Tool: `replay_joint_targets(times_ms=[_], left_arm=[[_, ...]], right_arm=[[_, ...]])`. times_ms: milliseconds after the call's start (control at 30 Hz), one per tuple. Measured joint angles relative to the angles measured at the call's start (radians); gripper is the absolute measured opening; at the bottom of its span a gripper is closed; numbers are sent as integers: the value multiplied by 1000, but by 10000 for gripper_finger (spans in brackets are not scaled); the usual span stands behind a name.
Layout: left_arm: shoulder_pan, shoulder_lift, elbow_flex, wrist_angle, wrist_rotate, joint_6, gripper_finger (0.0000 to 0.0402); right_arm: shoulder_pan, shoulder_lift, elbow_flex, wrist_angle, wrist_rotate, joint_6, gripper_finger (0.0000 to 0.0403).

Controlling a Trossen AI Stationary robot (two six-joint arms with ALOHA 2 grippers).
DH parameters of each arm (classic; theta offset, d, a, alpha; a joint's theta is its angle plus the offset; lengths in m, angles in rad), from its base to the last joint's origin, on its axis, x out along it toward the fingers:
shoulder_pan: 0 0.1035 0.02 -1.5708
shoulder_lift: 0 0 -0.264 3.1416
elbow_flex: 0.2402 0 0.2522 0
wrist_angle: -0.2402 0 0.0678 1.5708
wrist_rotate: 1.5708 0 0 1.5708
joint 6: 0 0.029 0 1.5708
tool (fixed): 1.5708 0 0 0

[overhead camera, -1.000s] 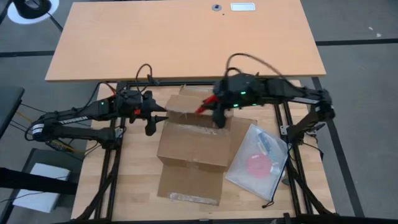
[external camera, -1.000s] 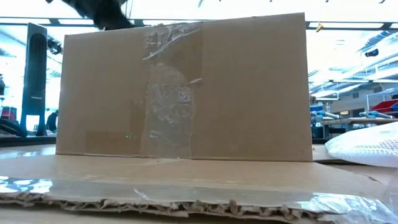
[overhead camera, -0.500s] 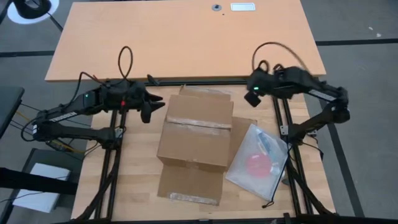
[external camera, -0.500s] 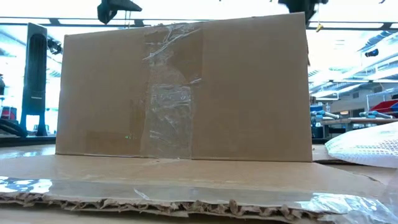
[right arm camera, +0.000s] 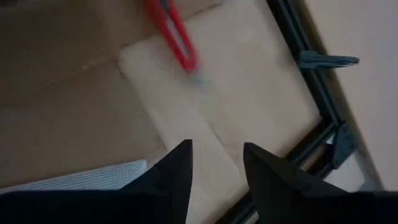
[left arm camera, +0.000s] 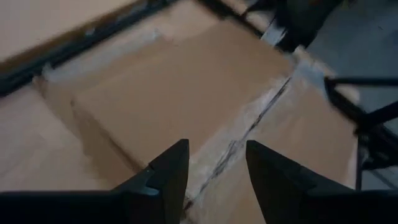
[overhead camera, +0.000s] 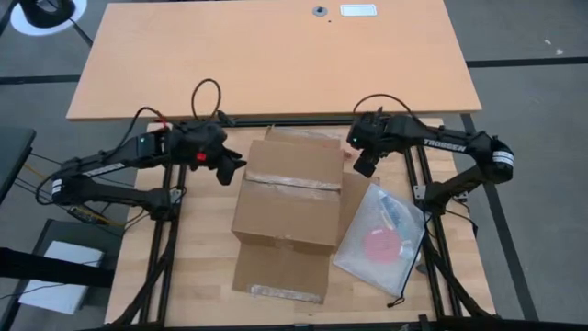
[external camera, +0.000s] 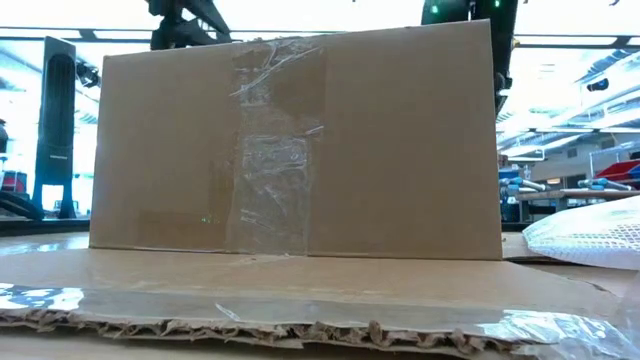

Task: Unpack boxes
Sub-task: Break down cardboard box until it is fully flat

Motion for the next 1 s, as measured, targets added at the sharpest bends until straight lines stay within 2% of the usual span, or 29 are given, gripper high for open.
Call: replay_joint_targets(times_ms=[67, 167, 300, 500, 633, 800, 1000], left_arm=[[0, 14, -1, -1, 6, 6, 172], [0, 36, 1, -41, 29, 43, 172], [0, 75, 1, -90, 95, 120, 172], [-2, 108, -3, -207, 120, 287, 172], [-3, 95, -59, -218, 123, 369, 172], [-3, 80, -135, -210, 129, 422, 172], [-3, 80, -141, -195, 160, 430, 172]], right_arm=[[15, -3, 38, -10, -86, 6, 148], [47, -29, 83, -5, -291, 17, 149], [104, -72, 95, 63, -482, 186, 147], [186, -102, 46, 244, -515, 571, 146], [222, -91, -7, 365, -516, 752, 146], [246, -91, -84, 540, -498, 881, 146], [246, -107, -98, 544, -537, 900, 146]])
